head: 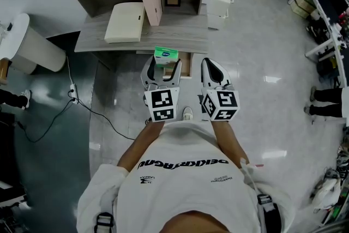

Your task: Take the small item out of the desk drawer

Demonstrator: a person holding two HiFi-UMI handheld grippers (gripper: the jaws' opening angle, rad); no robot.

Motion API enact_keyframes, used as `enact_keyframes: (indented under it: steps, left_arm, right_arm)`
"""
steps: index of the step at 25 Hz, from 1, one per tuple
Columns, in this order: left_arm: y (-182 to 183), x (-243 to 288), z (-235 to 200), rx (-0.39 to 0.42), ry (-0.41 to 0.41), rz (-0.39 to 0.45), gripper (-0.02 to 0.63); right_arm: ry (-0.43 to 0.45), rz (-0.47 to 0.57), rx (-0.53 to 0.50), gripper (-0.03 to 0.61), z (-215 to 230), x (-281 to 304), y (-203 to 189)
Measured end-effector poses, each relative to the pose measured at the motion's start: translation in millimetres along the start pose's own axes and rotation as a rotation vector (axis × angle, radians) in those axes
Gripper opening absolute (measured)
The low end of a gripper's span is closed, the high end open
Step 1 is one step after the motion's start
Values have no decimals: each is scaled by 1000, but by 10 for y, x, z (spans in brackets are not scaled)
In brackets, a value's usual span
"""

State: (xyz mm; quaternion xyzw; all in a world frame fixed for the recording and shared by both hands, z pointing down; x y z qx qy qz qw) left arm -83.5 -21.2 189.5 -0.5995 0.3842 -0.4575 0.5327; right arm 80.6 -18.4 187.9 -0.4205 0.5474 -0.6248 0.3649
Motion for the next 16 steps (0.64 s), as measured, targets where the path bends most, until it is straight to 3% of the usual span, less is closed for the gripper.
enact_keyframes:
  steps: [16]
  left_arm:
    - [-32, 126, 16, -11, 32, 5, 347]
  right_arm:
    - [18, -2, 15, 31, 141, 87, -5]
Point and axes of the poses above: the fingertips, and each gripper's own axes: x forward along the fingers, z to its right, y out of its top, the point moved 6 cm from there along -x, backward along the fingers, and after that the axes turned 4 degrees about -x, right-handed, at the moved point
